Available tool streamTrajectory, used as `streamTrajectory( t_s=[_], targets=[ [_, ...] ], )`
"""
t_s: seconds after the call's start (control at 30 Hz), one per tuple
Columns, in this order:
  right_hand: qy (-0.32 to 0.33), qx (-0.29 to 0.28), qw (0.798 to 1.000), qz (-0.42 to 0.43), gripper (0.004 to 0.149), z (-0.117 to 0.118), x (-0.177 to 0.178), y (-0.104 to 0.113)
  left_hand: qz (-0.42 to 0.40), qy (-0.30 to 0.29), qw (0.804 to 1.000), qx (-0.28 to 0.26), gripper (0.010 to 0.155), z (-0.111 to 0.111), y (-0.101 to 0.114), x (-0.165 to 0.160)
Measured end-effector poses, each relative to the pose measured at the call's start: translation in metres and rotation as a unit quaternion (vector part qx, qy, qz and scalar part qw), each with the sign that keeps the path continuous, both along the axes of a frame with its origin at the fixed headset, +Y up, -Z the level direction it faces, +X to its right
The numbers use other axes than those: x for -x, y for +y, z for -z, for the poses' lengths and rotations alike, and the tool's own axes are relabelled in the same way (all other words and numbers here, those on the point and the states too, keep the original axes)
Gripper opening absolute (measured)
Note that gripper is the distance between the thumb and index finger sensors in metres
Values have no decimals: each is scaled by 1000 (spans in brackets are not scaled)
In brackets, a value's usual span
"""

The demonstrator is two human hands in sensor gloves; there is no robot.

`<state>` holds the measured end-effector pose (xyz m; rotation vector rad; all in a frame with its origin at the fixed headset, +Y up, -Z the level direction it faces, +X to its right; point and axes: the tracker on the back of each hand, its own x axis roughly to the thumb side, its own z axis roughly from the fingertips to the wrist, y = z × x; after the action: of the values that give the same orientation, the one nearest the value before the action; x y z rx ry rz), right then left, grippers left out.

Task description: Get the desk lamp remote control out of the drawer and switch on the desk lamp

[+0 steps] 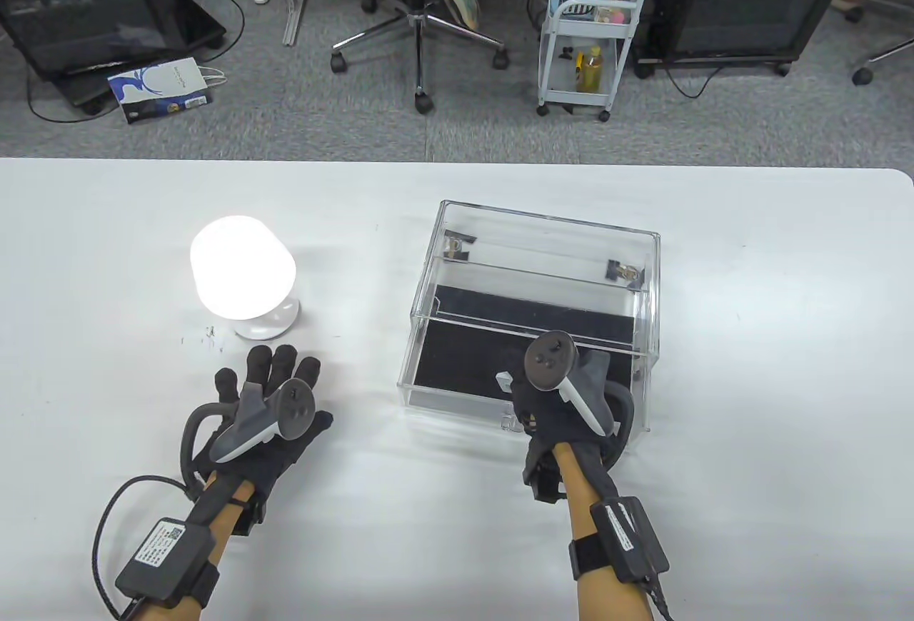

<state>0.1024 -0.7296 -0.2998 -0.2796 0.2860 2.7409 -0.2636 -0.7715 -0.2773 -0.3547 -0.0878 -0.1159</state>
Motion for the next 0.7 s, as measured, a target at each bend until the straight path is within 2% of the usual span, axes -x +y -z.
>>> streamTrajectory(
  t_s=[0.27, 0.33, 0.5, 0.57, 0.6, 0.67, 0.7],
  targets=[
    [6, -24, 1000, 4, 45, -3, -5, 5, 1, 0, 1000, 2, 76, 0, 1, 0],
    [14, -44, 999, -7, 47, -7, -5, 15, 0, -1, 1000, 2, 76, 0, 1, 0],
    [60, -130, 989, -37, 63, -30, 7, 67, -7, -6, 1000, -2, 76, 0, 4, -2],
    [52, -152, 984, -75, 61, -44, 18, 80, -8, -8, 1000, -5, 76, -1, 6, -3],
    [53, -150, 982, -102, 57, -49, 23, 82, -7, -8, 1000, -7, 76, -1, 6, -3],
    [49, -102, 981, -154, 57, -52, 29, 77, -8, -8, 1000, -9, 76, -2, 8, -2],
    [53, -48, 983, -170, 58, -50, 30, 70, -10, -8, 1000, -10, 76, -2, 9, -2]
  ],
)
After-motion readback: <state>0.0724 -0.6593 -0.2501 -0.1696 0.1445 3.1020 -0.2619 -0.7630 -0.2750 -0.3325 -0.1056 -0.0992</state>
